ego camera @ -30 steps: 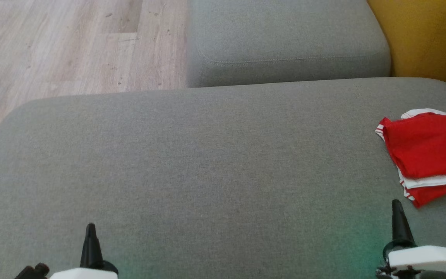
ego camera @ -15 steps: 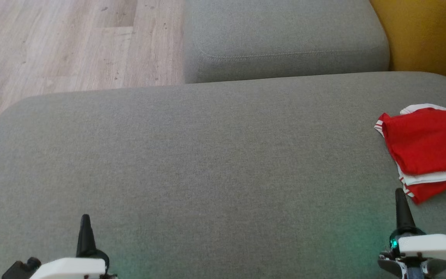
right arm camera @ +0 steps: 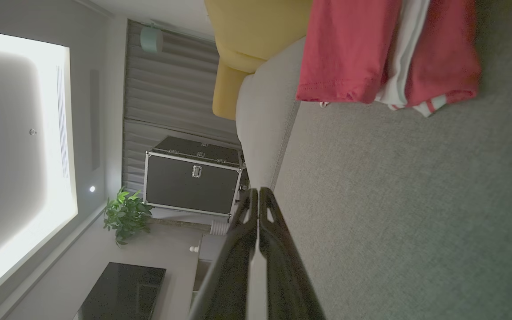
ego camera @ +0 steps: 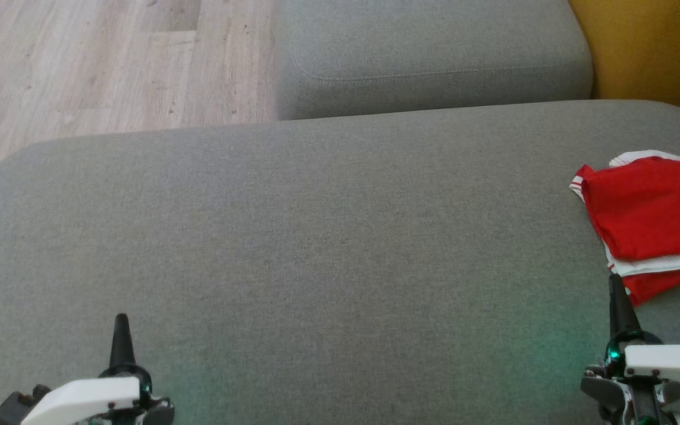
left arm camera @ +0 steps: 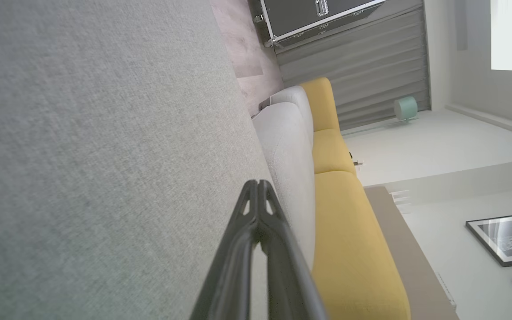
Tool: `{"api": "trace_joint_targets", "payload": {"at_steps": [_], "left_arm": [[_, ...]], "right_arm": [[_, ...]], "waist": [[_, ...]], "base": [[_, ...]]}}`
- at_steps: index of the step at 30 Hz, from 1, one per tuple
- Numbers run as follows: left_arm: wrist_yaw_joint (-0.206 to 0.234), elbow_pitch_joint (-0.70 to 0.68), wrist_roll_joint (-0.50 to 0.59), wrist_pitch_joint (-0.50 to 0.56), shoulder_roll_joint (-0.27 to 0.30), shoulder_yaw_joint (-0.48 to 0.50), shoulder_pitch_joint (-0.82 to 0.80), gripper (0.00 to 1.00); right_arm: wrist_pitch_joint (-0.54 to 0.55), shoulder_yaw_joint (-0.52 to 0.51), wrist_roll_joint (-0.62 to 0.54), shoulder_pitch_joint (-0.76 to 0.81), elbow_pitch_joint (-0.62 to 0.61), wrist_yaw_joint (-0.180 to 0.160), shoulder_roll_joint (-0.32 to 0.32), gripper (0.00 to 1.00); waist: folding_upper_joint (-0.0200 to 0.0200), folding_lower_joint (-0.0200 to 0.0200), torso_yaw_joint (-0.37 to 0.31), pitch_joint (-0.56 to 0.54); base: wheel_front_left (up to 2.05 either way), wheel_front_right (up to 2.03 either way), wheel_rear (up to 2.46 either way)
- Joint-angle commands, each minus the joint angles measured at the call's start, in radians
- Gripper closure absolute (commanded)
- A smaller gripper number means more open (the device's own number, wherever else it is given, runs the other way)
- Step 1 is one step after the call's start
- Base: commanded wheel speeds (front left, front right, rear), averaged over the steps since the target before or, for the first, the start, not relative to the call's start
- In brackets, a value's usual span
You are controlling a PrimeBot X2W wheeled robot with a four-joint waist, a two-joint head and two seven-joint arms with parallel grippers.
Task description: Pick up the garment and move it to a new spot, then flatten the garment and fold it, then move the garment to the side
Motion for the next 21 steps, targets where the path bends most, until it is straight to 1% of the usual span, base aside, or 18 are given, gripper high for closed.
{"api": "trace_joint_targets", "payload": {"at_steps": [1,14,21], "left_arm": [[-0.011,-0.026,-0.03,0.007,0.012,0.042,-0.064,1.0],[-0.031,-0.009,-0.196,0.05,0.01,0.078,-0.112,1.0],[-0.04,-0.002,-0.267,0.068,0.009,0.094,-0.133,1.0]], "right_arm": [[0.01,0.012,0.032,-0.059,-0.028,-0.001,-0.022,1.0],[0.051,-0.007,0.196,-0.106,-0.019,-0.001,-0.022,1.0],[0.069,-0.015,0.266,-0.127,-0.015,-0.001,-0.022,1.0]], "waist": [[0.0,0.0,-0.001,0.002],[0.0,0.0,-0.009,0.02],[0.0,0.0,-0.013,0.027]], "base": [[0.0,0.0,0.0],[0.0,0.0,0.0],[0.0,0.0,0.0]]}}
